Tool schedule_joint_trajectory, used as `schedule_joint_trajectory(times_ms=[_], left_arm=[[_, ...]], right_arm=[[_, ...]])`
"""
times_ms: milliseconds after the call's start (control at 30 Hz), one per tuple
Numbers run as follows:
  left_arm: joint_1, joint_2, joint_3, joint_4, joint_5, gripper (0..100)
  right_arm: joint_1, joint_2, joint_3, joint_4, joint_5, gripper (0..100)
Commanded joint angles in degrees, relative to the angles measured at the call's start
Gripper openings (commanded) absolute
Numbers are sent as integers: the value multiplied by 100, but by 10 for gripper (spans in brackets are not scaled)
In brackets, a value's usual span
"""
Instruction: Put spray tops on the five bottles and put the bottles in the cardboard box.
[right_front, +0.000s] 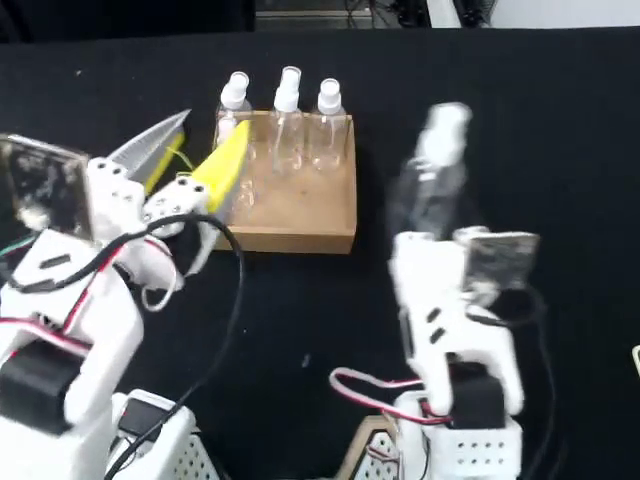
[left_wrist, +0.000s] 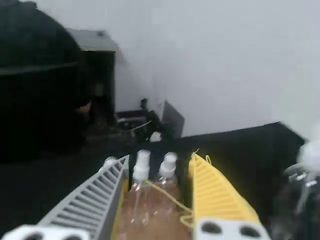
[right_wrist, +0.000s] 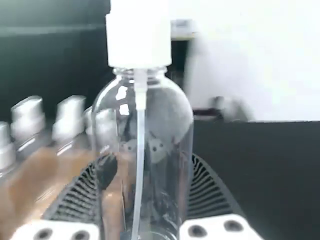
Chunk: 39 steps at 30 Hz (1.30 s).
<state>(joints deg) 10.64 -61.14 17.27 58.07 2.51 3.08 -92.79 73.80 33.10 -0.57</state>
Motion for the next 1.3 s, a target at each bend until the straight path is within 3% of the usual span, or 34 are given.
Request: schedule_joint_trajectory(times_ms=[0,133,267,533,967,1267], left_arm=[[-840,-62,374,193,-97,173],[-1376,-88,1121,185,-97,173],[-1604,-88,1481,185,-97,173],[-1604,-88,1604,185,-97,173],[-1578,-88,1613,193,-97,173],[-1560,-88,1613,193,-97,173]], right_arm=[[1002,163,-769,-149,97,11],[1380,1358,-1042,-782,563,11],[1776,2985,-892,-2268,563,11],[2321,5807,-31,-6013,563,10],[2927,9895,-558,-9653,563,10],[2980,11864,-901,-12132,607,10]])
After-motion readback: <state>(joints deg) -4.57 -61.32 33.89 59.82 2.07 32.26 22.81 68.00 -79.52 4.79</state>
